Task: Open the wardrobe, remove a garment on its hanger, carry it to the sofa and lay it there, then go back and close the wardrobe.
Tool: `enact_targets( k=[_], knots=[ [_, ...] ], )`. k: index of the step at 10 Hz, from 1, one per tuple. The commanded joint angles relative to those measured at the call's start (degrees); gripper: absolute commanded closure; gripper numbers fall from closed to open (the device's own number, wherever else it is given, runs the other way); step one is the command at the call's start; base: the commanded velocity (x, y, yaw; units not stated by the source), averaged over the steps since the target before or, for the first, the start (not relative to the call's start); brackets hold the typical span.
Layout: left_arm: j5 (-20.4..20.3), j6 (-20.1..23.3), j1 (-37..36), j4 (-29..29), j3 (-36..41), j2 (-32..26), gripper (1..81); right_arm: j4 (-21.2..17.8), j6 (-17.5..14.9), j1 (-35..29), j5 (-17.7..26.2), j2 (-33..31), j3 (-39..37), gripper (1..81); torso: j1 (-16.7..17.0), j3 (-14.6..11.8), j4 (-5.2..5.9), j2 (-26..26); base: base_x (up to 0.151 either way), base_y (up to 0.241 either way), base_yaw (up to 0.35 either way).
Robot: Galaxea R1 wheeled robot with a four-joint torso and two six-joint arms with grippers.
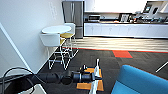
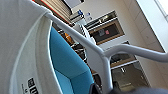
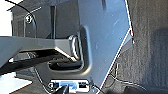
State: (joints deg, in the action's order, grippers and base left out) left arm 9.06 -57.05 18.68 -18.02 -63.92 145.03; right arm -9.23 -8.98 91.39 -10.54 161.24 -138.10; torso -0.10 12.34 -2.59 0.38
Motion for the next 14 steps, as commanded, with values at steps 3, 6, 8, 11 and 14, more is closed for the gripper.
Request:
enact_targets(
  k=[3,6,8,11,14],
  knots=[
    [-2.3,0.5,-8.3,-1.6,4.4,-1.8,81.1,0.5,-0.2,-0.3,3.8,1.7,-3.5,1.0,0.0,0.0,0.0,0.0,0.0,0.0,-0.337],
    [-2.6,0.5,-8.3,-1.7,4.5,-2.1,81.1,1.0,-0.3,-0.3,3.8,2.2,-3.4,1.0,0.0,0.0,0.0,0.0,0.0,0.0,-0.338],
    [-2.6,0.5,-8.1,-2.5,4.9,-2.4,81.1,1.4,-0.3,-0.3,3.8,2.7,-3.8,1.0,0.0,0.0,0.0,0.0,0.0,0.0,-0.339],
    [-2.7,0.5,-8.0,-2.5,5.3,-2.9,81.1,2.0,-0.3,-0.2,3.2,2.7,-3.5,1.0,0.0,0.0,0.0,0.0,0.0,0.0,-0.339],
    [-2.8,0.5,-8.0,-2.8,5.4,-2.9,81.1,2.1,-0.3,-0.2,3.2,2.8,-3.5,1.0,0.0,0.0,0.0,0.0,0.0,0.0,-0.344]
  ],
)
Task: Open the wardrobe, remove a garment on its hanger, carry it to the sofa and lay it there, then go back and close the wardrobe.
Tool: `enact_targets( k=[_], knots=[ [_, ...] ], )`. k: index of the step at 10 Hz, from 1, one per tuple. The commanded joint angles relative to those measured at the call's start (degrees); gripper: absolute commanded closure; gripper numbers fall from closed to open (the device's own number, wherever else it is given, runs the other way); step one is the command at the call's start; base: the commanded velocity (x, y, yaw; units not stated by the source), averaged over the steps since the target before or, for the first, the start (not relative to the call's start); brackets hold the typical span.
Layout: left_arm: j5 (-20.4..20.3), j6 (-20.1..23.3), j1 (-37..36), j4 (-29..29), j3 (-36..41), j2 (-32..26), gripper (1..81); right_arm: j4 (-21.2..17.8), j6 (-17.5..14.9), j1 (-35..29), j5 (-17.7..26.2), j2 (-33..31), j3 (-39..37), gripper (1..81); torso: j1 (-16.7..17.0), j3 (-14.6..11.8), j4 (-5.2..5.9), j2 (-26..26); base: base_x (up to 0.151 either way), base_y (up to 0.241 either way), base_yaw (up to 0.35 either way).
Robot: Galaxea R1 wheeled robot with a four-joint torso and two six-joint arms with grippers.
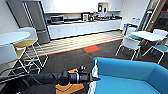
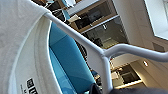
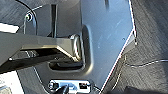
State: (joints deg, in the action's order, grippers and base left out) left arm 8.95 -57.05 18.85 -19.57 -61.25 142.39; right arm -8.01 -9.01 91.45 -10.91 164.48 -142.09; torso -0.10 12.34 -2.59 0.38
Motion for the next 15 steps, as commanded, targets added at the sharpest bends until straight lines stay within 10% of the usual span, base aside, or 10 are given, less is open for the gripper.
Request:
enact_targets(
  k=[1,15],
  knots=[
    [-2.7,0.5,-8.2,-1.3,2.8,-0.3,81.1,0.8,-0.3,-0.3,3.3,-0.4,0.5,1.0,0.0,0.0,0.0,0.0,0.0,0.0,-0.352],
    [-2.7,0.5,-7.8,-1.4,3.5,-2.0,81.1,0.9,-0.3,-0.5,3.3,-0.3,0.3,1.0,0.0,0.0,0.0,0.0,0.0,0.0,-0.36]
  ],
)
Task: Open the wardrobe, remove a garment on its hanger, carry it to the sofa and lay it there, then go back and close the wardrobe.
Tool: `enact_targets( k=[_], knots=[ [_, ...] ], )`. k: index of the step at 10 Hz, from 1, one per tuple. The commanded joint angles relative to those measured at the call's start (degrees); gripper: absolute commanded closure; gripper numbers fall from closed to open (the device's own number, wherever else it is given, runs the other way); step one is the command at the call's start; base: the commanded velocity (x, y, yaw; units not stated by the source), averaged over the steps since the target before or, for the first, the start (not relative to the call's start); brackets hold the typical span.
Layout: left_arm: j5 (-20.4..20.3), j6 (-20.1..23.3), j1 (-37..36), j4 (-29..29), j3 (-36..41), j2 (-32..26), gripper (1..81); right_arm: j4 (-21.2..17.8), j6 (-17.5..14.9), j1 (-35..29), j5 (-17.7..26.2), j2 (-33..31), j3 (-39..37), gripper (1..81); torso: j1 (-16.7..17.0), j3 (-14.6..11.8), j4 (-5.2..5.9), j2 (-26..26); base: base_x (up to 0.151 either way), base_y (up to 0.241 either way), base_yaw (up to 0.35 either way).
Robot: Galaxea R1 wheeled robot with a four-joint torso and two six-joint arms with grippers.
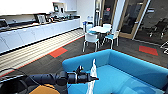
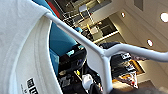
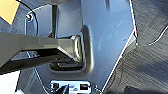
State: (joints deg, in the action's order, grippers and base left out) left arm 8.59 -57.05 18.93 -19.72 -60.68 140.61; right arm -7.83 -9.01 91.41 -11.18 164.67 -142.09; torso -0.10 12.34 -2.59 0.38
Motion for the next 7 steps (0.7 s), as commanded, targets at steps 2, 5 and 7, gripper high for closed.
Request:
enact_targets(
  k=[2,5,7],
  knots=[
    [-2.4,0.5,-7.9,-1.2,2.9,-0.4,81.1,0.7,-0.3,-0.5,3.5,-0.4,0.3,1.0,0.0,0.0,0.0,0.0,0.0,0.0,-0.365],
    [-2.4,0.4,-7.9,-1.1,2.9,-0.7,81.1,0.7,-0.3,-0.4,3.5,-0.4,0.3,1.0,0.0,0.0,0.0,0.0,0.0,0.0,-0.365],
    [-2.4,0.4,-7.9,-1.0,2.9,-0.9,81.1,0.9,-0.3,-0.4,3.5,-0.4,0.3,1.0,0.0,0.0,0.0,0.0,0.0,0.0,-0.365]
  ],
)
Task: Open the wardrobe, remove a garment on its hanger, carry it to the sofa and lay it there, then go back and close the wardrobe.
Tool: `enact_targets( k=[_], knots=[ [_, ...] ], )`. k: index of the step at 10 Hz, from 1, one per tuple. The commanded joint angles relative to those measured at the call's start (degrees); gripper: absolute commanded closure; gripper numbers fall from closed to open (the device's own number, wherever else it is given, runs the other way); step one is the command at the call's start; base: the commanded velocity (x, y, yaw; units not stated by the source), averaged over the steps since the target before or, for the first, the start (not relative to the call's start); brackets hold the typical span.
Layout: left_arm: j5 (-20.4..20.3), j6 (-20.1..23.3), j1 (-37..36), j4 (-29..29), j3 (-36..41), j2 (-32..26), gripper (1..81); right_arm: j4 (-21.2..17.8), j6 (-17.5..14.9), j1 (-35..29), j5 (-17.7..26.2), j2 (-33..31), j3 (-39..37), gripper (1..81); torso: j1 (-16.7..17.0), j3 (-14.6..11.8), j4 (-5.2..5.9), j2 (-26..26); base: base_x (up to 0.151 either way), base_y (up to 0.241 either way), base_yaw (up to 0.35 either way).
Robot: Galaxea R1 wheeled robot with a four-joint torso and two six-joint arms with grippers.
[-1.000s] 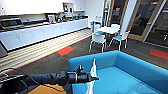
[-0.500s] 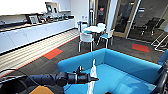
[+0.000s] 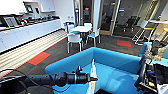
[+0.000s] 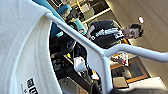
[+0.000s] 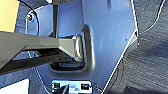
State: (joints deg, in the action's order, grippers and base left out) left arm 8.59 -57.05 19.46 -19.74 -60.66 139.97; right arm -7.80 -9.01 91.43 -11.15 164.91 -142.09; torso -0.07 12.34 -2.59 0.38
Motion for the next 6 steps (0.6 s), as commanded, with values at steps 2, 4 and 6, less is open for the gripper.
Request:
enact_targets(
  k=[2,4,6],
  knots=[
    [-2.3,0.4,-8.4,-1.1,2.9,-0.3,81.1,0.9,-0.3,-0.3,3.5,-0.5,0.5,1.0,0.0,0.0,0.0,0.0,0.0,0.0,-0.359],
    [-2.1,0.4,-8.4,-1.0,2.9,-0.3,81.1,0.9,-0.3,-0.3,3.5,-0.5,0.4,1.0,0.0,0.0,0.0,0.0,0.0,0.0,-0.332],
    [-1.8,0.2,-8.4,-1.0,2.9,-0.4,81.1,0.9,-0.3,-0.3,3.5,-0.4,0.5,1.0,0.0,0.0,0.0,0.0,0.0,0.0,-0.318]
  ],
)
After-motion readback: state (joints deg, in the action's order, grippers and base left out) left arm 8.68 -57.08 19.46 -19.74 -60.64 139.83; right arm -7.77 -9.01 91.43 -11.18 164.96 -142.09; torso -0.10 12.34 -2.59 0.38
